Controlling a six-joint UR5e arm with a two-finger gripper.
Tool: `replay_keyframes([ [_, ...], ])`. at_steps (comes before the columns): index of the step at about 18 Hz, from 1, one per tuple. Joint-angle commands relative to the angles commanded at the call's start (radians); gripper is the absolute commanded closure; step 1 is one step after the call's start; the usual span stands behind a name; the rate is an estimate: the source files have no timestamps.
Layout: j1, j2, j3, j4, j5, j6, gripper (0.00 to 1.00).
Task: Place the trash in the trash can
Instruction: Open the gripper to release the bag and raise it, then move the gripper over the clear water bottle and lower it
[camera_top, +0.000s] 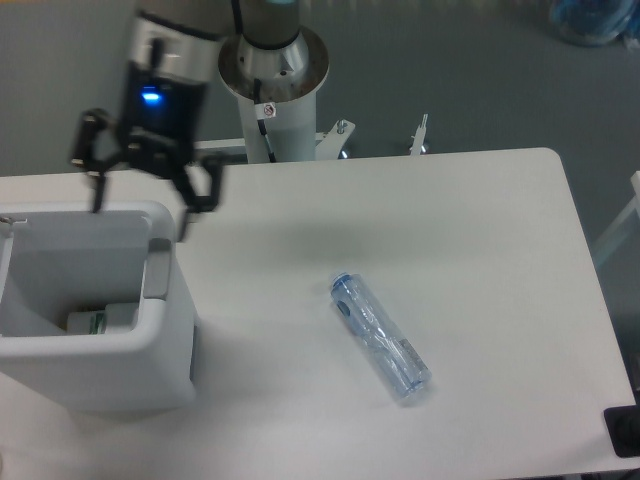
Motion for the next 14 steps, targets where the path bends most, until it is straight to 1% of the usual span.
replay_keyframes([
  [1, 0.037, -0.015, 0.003, -0.012, 0.002, -0.015, 0.00],
  [2, 0.072, -0.043, 0.005, -0.035, 0.006, -0.047, 0.00],
  [3, 0.120, -0.072, 0.011, -0.063, 0.035, -0.095, 0.00],
  [4, 0.141, -0.092, 0.012, -0.063, 0.050, -0.113, 0.00],
  [8, 0.183, -0.207, 0.040, -0.066, 0.107, -0.144, 0.00],
  [9, 0.183, -0.262, 0.061, -0.063, 0.124, -0.167, 0.00],
  [11, 0.181, -0.348, 0.112, -0.064, 0.162, -0.193, 0.00],
  [13, 0.178, -0.420, 0.153, -0.063, 0.193, -0.204, 0.00],
  [14, 0.175, -0.445, 0.169, -0.063, 0.199, -0.206, 0.00],
])
